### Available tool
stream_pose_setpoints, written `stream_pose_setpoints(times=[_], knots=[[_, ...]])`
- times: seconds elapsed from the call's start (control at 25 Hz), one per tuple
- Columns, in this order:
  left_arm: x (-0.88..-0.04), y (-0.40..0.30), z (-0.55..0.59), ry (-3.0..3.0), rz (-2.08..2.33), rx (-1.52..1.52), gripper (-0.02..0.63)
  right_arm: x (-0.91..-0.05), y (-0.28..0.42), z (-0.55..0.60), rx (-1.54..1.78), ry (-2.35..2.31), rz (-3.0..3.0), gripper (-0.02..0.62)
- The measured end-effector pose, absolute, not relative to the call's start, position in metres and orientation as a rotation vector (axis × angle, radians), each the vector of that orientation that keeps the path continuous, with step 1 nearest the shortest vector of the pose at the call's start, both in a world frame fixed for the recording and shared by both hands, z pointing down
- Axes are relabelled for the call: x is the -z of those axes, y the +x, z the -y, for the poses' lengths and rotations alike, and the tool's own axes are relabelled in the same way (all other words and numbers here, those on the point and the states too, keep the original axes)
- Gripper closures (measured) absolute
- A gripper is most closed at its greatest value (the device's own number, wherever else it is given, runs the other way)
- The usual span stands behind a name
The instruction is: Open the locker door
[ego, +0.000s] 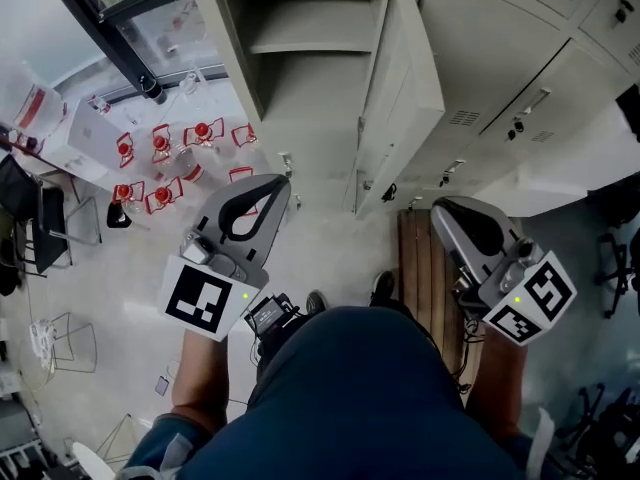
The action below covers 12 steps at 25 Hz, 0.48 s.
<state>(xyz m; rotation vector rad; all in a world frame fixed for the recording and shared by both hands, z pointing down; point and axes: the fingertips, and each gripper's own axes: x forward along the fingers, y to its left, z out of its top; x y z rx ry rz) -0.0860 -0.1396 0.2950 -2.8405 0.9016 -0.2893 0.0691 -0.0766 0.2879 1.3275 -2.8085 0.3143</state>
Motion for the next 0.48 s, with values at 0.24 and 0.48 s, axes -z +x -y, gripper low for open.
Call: stream_pose_setpoints(times=[0.24,0.48], knots=[[-0.302,-0.094,0.151,-2.849,-0.926,0.287,0.589,-0.293,0.063,0.090,-0.332,1.304,2.806,0.558],[-0.307,-0.099,0.161,-2.850,-0.930,0.294,0.589,-0.296,0.058,0.102,-0.338,1.296,2.800,0.558]])
